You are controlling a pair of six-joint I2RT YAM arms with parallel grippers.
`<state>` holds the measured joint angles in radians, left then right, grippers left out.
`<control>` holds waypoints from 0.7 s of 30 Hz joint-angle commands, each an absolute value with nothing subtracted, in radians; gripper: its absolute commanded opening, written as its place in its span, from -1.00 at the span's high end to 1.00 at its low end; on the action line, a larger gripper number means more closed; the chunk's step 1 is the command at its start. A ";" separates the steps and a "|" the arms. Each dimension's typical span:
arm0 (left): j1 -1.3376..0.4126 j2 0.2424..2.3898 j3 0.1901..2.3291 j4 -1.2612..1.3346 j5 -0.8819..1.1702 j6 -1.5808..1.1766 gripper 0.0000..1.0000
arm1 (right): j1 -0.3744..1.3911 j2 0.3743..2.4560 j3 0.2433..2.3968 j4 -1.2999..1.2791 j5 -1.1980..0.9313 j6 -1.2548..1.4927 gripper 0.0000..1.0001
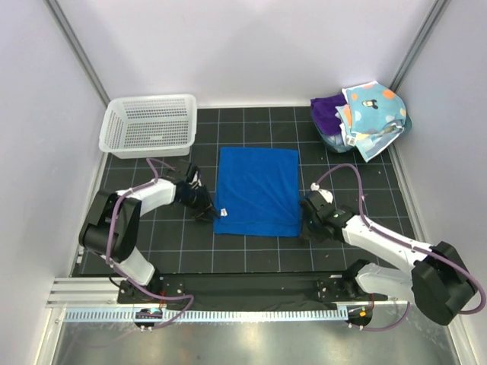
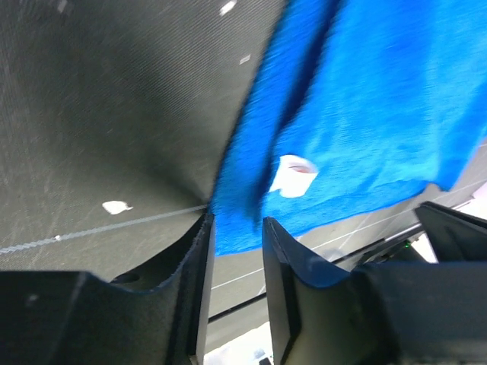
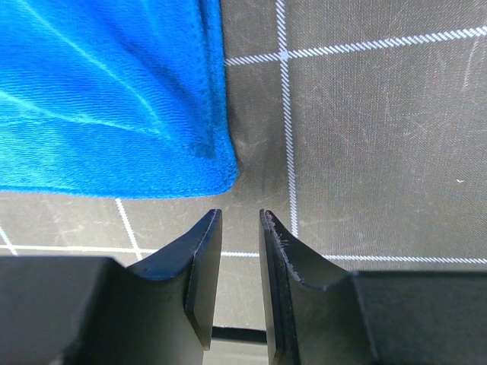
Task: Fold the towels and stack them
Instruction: Fold the towel
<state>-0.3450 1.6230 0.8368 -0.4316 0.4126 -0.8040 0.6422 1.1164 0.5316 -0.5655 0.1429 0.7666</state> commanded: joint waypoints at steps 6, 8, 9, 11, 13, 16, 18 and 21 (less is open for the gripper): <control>-0.373 1.615 0.810 -0.472 0.394 -0.788 0.39 | 0.649 1.066 0.635 -0.588 0.189 0.772 0.31; -0.382 1.640 0.827 -0.495 0.356 -0.781 0.47 | 0.649 1.087 0.653 -0.577 0.199 0.767 0.31; -0.382 1.653 0.840 -0.517 0.338 -0.779 0.51 | 0.649 1.097 0.660 -0.571 0.201 0.764 0.31; -0.383 1.704 0.871 -0.606 0.287 -0.765 0.73 | 0.649 1.124 0.670 -0.549 0.201 0.764 0.31; -0.382 1.730 0.899 -0.665 0.264 -0.758 0.89 | 0.649 1.138 0.673 -0.531 0.206 0.761 0.31; -0.383 1.736 0.885 -0.673 0.244 -0.753 0.91 | 0.649 1.167 0.678 -0.511 0.210 0.756 0.31; -0.383 1.721 0.879 -0.684 0.219 -0.746 0.91 | 0.649 1.181 0.676 -0.502 0.215 0.756 0.31; -0.383 1.709 0.882 -0.718 0.181 -0.729 0.90 | 0.649 1.193 0.673 -0.491 0.219 0.752 0.29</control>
<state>-0.3805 1.6985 0.9058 -0.6052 0.3496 -0.7803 0.6426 1.1858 0.6418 -0.5335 0.1860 0.7620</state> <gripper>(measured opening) 0.051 0.349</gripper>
